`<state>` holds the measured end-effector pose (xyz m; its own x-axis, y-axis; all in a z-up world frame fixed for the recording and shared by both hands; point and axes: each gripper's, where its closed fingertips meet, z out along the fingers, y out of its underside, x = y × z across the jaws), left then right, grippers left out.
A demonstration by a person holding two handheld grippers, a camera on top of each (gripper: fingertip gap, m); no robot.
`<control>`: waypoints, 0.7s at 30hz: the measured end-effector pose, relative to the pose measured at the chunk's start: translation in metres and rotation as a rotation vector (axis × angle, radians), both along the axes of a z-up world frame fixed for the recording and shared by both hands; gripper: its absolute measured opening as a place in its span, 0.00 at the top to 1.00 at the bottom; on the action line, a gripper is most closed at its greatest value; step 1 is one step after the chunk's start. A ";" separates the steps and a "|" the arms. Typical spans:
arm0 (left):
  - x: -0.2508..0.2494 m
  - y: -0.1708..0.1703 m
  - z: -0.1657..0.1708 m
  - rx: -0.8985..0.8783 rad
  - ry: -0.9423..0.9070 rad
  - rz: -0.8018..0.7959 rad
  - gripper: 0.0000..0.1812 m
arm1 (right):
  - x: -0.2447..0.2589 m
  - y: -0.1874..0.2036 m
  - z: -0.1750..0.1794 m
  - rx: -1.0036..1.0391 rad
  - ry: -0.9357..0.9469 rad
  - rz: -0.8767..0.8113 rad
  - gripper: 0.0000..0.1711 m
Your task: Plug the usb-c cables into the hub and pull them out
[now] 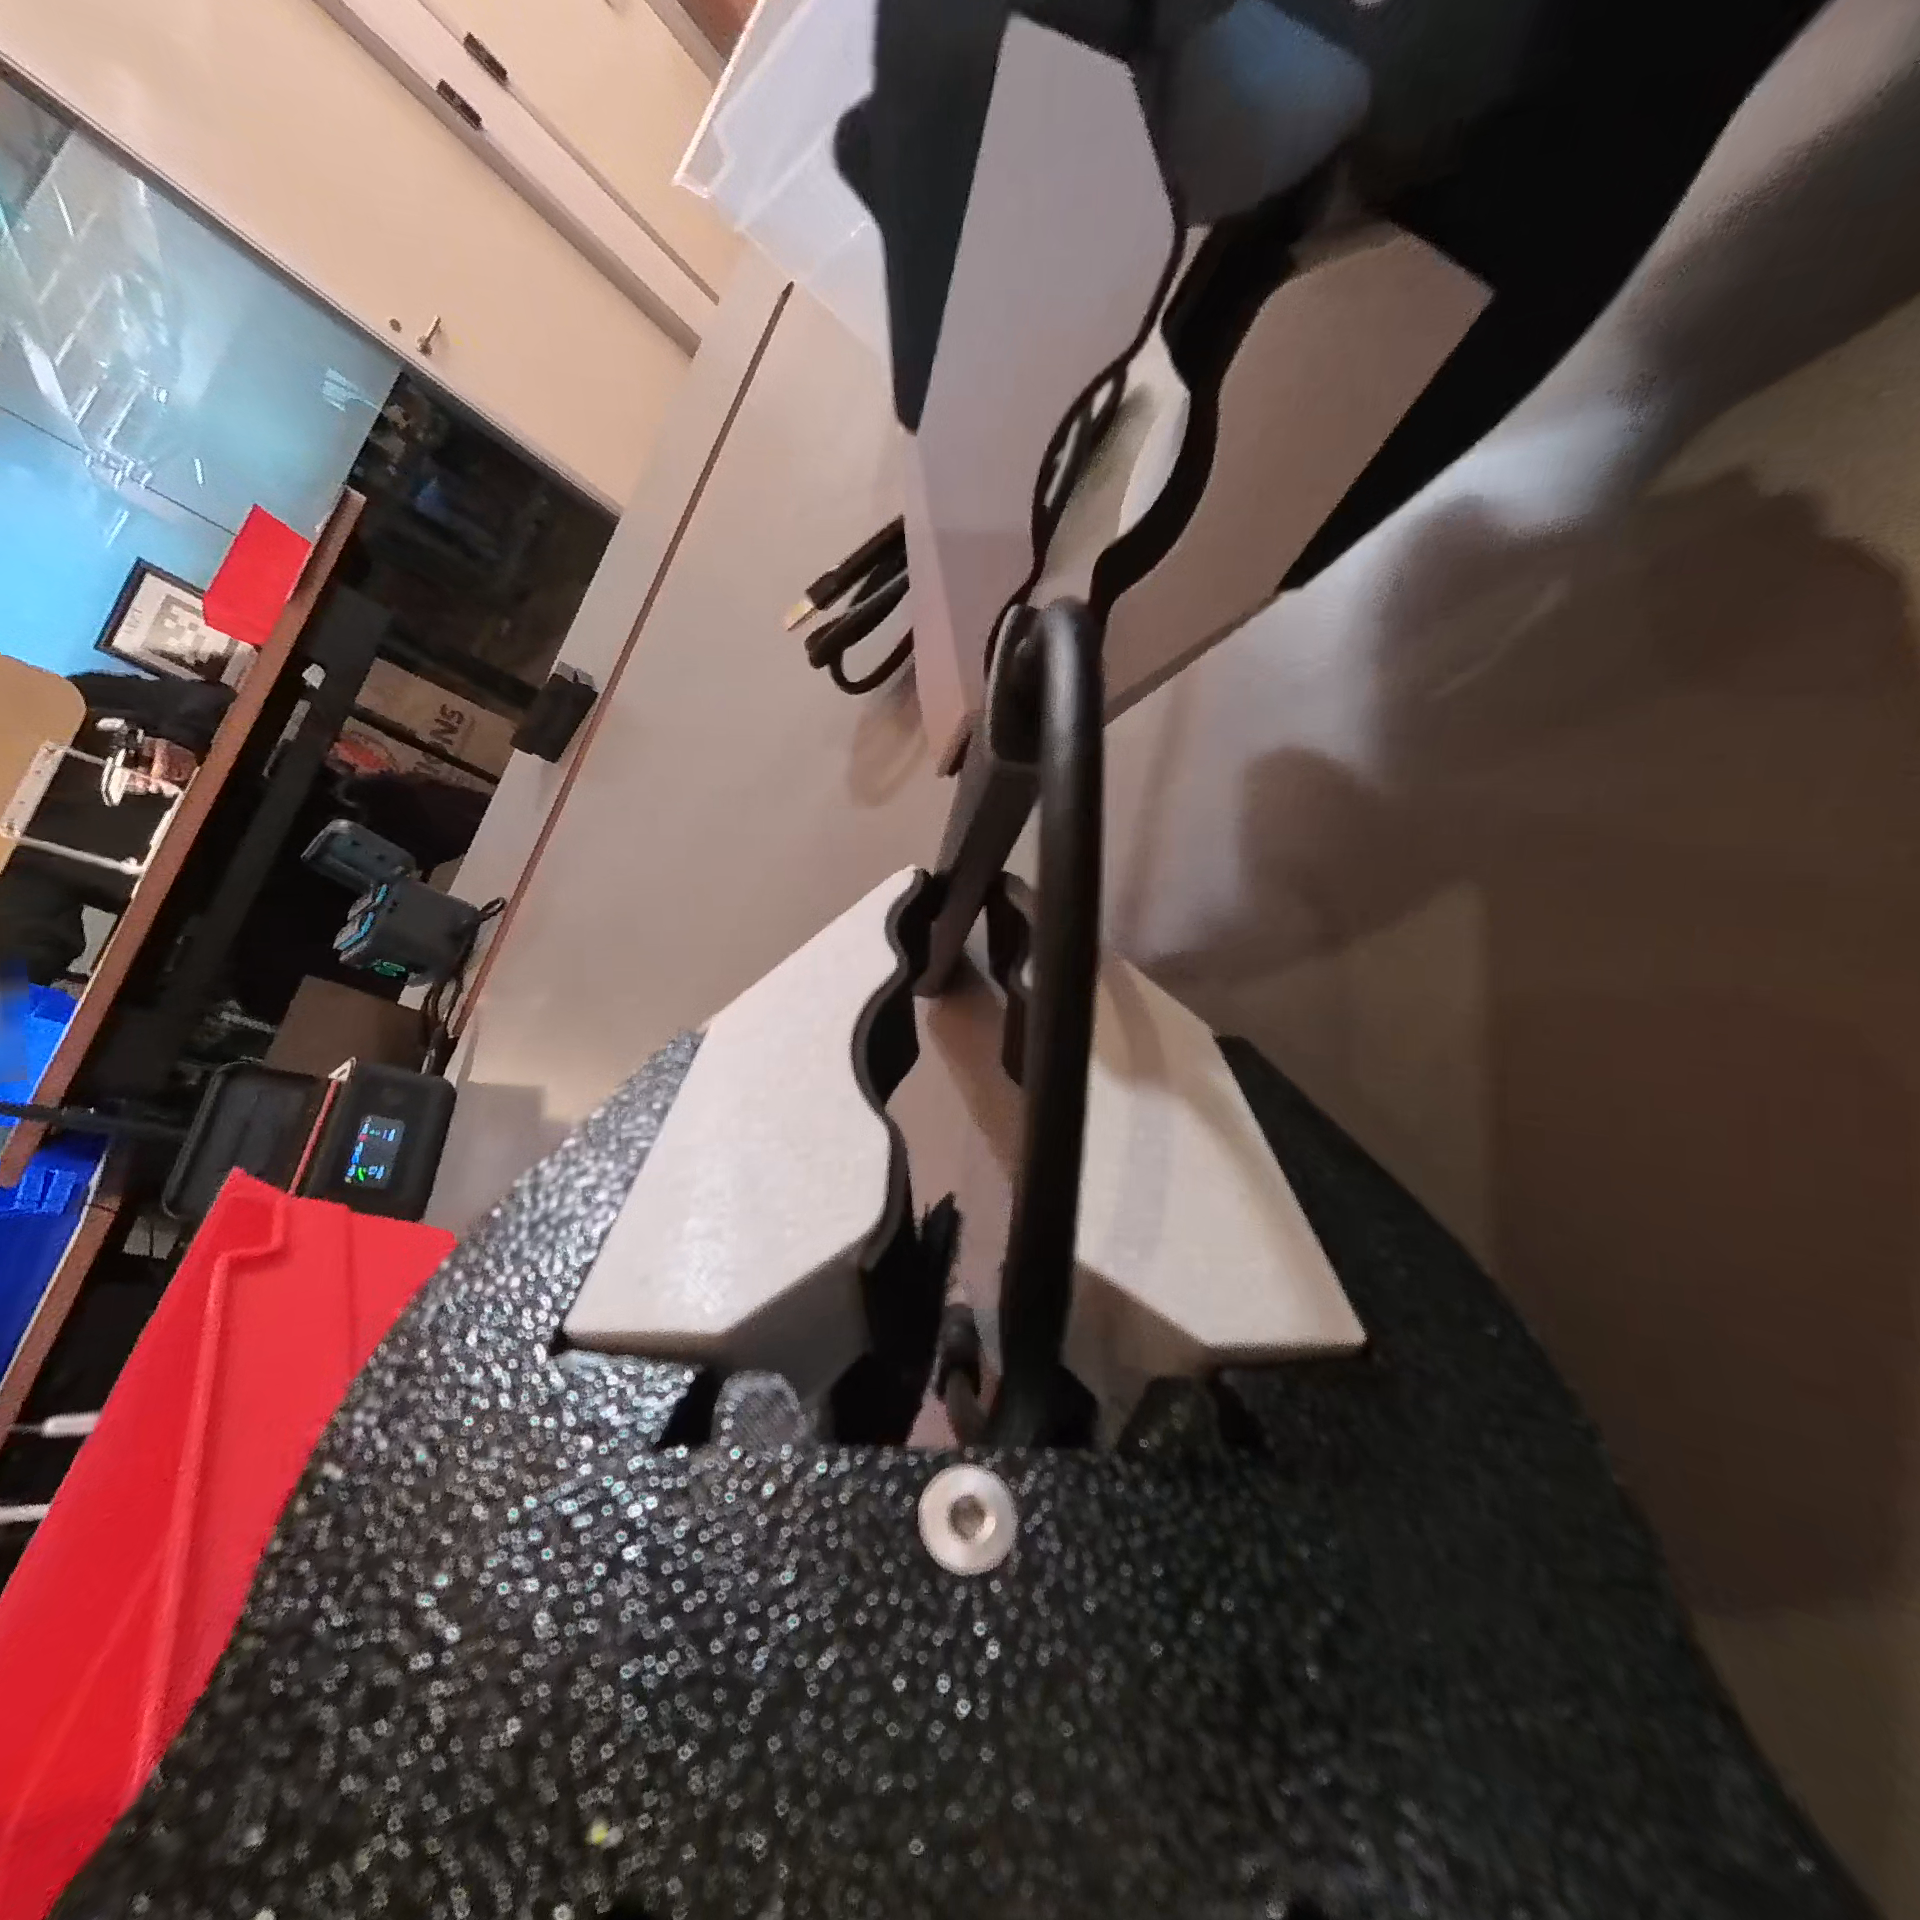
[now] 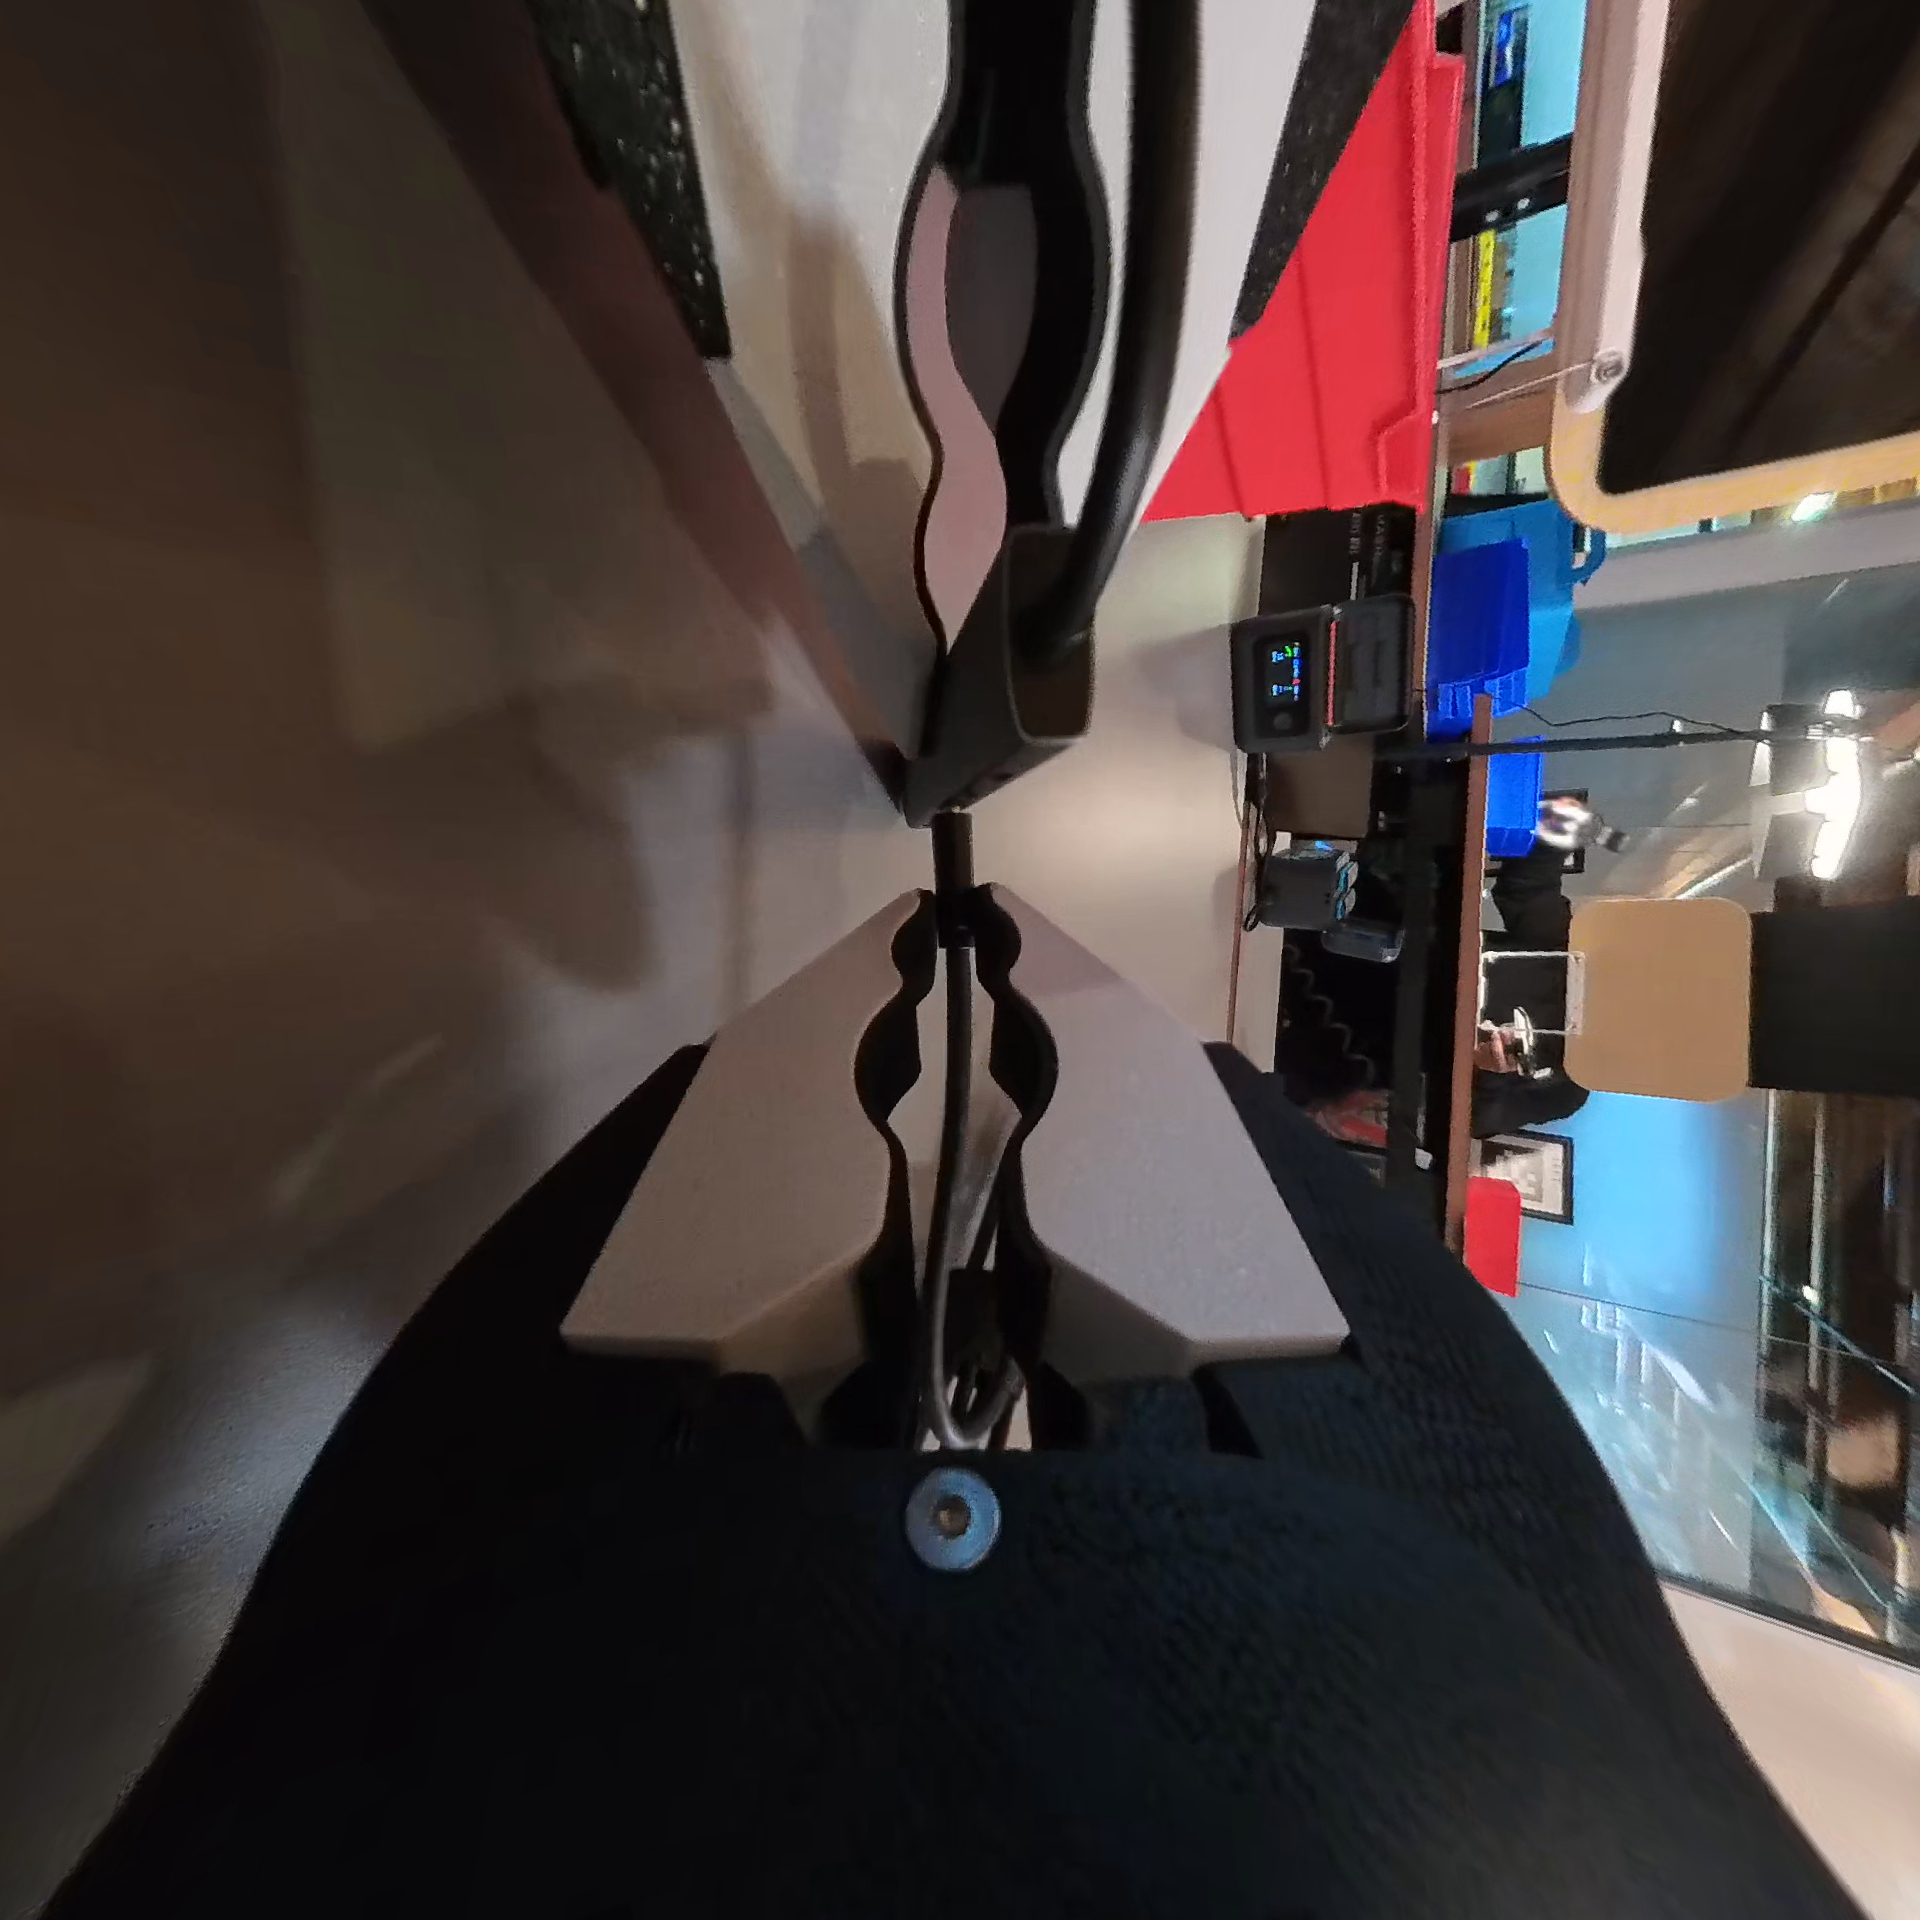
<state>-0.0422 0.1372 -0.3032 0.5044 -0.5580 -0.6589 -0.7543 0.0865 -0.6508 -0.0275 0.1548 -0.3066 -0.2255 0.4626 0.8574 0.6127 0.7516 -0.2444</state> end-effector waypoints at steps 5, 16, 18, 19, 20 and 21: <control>-0.016 0.016 0.003 -0.067 -0.053 0.168 0.90 | -0.007 0.035 0.004 0.172 0.062 -0.151 0.96; -0.028 -0.086 0.020 -0.529 -0.192 0.234 0.80 | 0.008 0.042 -0.009 -0.291 0.057 -0.288 0.63; -0.039 -0.094 0.030 -0.519 -0.235 0.258 0.81 | 0.009 0.040 -0.009 -0.337 0.040 -0.287 0.59; -0.044 -0.094 0.030 -0.518 -0.247 0.263 0.81 | 0.007 0.035 -0.009 -0.333 0.030 -0.244 0.60; -0.046 -0.094 0.028 -0.524 -0.268 0.255 0.82 | 0.003 0.027 -0.009 -0.333 0.020 -0.181 0.61; -0.046 -0.093 0.025 -0.540 -0.297 0.249 0.82 | -0.001 0.018 -0.009 -0.341 0.011 -0.125 0.68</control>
